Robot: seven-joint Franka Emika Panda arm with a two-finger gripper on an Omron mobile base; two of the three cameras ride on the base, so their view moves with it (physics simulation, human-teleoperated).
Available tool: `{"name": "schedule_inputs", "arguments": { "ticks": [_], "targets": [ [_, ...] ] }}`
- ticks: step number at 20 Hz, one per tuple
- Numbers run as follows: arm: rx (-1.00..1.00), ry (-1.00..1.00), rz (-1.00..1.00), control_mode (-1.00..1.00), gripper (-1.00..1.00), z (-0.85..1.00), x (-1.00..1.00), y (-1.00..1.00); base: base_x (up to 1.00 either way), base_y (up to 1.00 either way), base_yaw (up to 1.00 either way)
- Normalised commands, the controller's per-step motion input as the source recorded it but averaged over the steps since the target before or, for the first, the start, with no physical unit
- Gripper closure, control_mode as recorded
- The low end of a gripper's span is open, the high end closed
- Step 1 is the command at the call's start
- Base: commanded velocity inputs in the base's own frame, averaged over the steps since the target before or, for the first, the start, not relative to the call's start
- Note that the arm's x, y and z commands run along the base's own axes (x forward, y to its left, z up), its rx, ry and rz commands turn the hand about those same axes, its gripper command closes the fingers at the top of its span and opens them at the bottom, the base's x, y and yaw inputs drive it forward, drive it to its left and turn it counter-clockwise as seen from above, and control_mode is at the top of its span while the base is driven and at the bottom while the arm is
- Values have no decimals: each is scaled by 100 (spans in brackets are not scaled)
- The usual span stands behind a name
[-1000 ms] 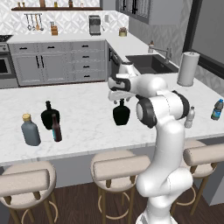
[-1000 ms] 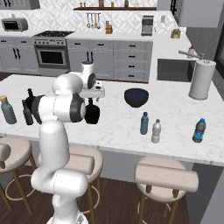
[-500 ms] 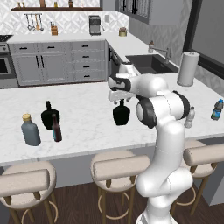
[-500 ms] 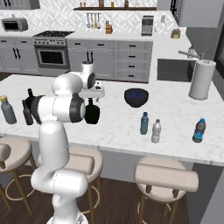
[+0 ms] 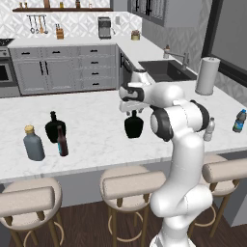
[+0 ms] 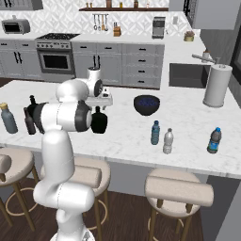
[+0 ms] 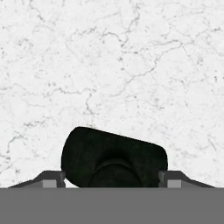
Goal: Move the plastic bottles in the middle to the plastics group, and the glass bottles in the middle to the glass group.
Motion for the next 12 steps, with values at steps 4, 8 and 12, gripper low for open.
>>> {"name": "schedule_inputs", "arguments": {
  "ticks": [4,8,12],
  "targets": [
    [-3,-8,0,-100,100,-16,4,0,0,0,0],
    [0,6,0,-100,100,2,-25,0,0,0,0],
    [9,0,4,-100,100,30,-77,2,0,0,0]
  ]
}}
